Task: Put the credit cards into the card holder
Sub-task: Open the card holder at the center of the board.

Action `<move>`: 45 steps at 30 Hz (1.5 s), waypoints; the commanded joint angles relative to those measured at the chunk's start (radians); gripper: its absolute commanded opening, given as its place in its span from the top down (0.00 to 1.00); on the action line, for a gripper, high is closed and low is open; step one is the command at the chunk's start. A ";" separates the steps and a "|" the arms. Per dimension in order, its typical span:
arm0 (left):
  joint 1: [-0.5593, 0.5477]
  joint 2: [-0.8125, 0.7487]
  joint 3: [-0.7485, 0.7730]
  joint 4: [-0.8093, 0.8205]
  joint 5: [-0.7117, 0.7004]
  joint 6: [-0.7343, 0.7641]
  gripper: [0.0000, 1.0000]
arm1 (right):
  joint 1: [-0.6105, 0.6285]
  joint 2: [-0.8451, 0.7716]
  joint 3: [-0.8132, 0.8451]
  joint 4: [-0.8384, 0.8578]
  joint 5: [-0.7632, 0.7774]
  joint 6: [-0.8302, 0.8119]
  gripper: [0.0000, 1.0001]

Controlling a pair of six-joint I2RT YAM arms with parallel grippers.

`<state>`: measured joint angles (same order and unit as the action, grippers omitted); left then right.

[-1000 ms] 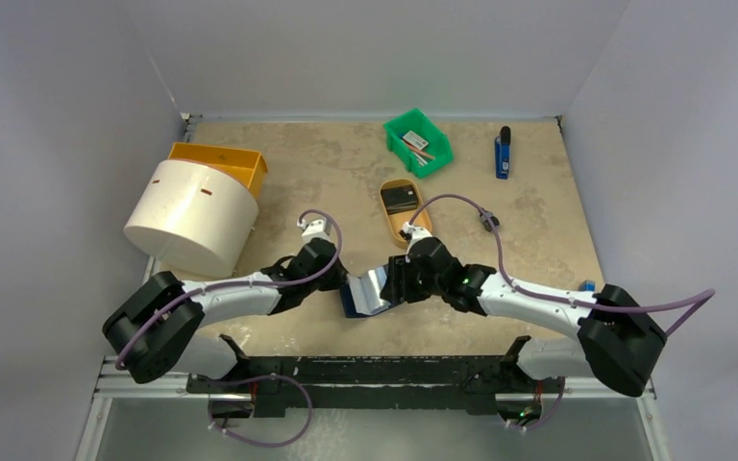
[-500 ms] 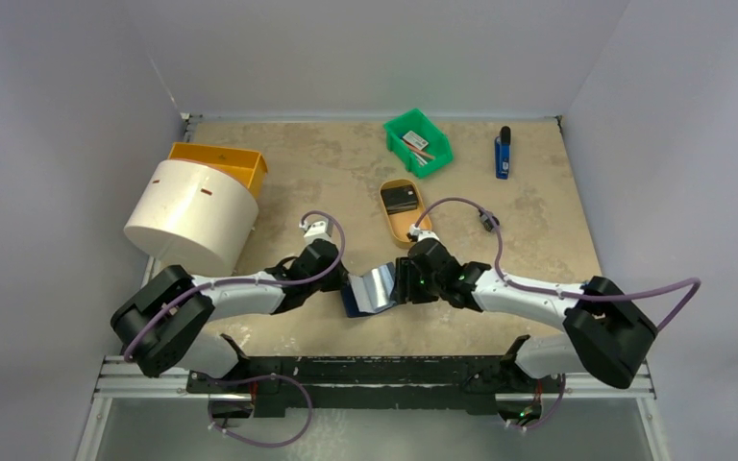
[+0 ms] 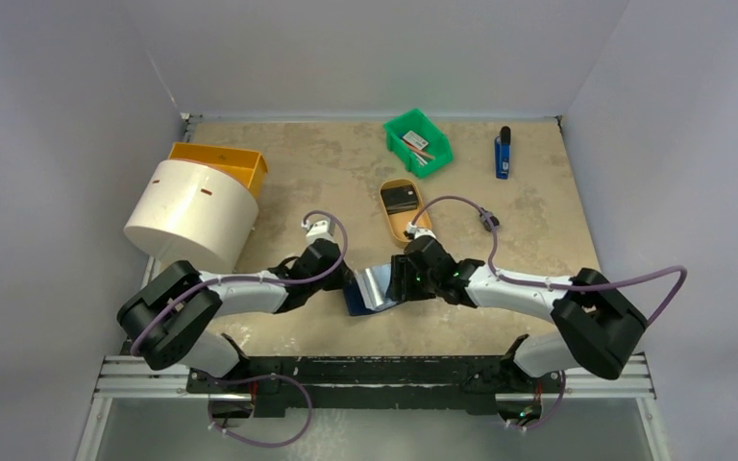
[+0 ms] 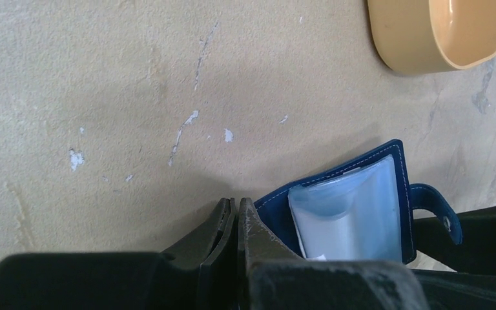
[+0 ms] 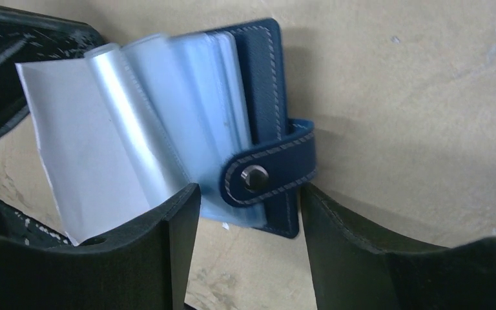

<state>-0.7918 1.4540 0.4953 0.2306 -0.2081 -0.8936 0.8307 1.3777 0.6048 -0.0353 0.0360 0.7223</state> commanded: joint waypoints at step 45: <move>-0.070 -0.334 0.212 -0.369 -0.147 -0.065 0.33 | 0.033 0.051 0.094 -0.031 0.098 0.075 1.00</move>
<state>-0.8192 1.1168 0.6399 -0.1360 -0.3962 -0.9272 0.8551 1.4418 0.6788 -0.0162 0.0708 0.7612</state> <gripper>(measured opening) 0.665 0.079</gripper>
